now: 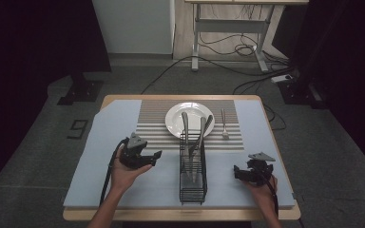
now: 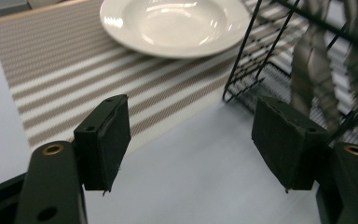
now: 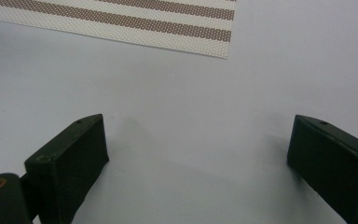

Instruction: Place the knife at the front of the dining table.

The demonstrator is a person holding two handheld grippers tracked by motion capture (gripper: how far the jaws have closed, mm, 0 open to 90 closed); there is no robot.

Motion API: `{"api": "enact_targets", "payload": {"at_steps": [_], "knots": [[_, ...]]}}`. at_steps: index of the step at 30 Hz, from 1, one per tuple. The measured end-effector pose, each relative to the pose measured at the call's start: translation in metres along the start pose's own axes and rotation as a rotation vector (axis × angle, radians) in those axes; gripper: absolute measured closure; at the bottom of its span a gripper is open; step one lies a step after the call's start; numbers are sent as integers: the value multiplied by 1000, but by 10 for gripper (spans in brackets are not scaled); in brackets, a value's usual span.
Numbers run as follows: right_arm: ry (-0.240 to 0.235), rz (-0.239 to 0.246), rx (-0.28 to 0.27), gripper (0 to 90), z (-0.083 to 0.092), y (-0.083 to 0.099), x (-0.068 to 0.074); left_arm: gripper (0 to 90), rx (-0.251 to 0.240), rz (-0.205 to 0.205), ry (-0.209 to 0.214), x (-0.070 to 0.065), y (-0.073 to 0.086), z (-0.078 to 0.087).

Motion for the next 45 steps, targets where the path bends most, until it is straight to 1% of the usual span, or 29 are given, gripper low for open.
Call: {"api": "enact_targets", "payload": {"at_steps": [4,5,7,9,12,14,16,17,19,22,24,25,27,28,29,30,35,39,42,45], "knots": [[-4,0,-4,55,0,0,0,281,-11,5,8,-4,-14,-2],[-4,0,-4,55,0,0,0,281,-11,5,8,-4,-14,-2],[-5,2,-4,56,0,0,0,281,-19,15,18,-7,-20,-5],[-6,1,-4,58,0,0,0,281,-19,12,19,-8,-22,-6],[-7,2,-5,61,0,0,0,280,-23,22,25,-8,-25,-7],[-6,3,-5,61,0,0,0,281,-27,32,23,-7,-26,-8],[-6,3,-5,62,0,0,0,281,-38,52,30,-6,-27,-7],[-6,4,-5,62,0,0,0,281,-38,52,30,-6,-27,-7],[-6,5,-6,62,0,0,0,281,-45,68,28,-5,-30,-8],[-6,6,-5,64,0,0,0,280,-45,52,12,-7,-34,-9],[-5,7,-6,65,0,0,0,281,-52,55,17,-10,-40,-10],[-5,7,-6,65,0,0,0,280,-52,55,17,-10,-40,-10],[-5,7,-7,65,0,0,0,281,-58,48,20,-14,-46,-12],[-5,4,-7,67,0,0,1,281,-63,44,23,-17,-50,-14],[-5,5,-7,67,0,0,1,281,-62,31,26,-20,-56,-15],[-5,5,-8,67,0,0,1,281,-67,30,25,-23,-60,-17],[-7,6,-8,69,0,0,0,318,-80,21,33,-31,-74,-23],[-7,7,-6,69,1,0,0,322,-77,16,37,-38,-82,-30],[-7,7,-7,70,1,0,0,325,-72,13,32,-40,-86,-36],[-7,6,-9,70,0,0,0,342,-79,16,21,-41,-90,-41]]}}
Point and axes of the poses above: each handheld gripper's, and its own axes: z roughly backward along the jaws, y roughly out of its underside, x roughly to its left, the point moved 3 cm from there along -z, roughly forward along the jaws, and after that the axes turned 5 degrees about x, right-handed, at the moved point
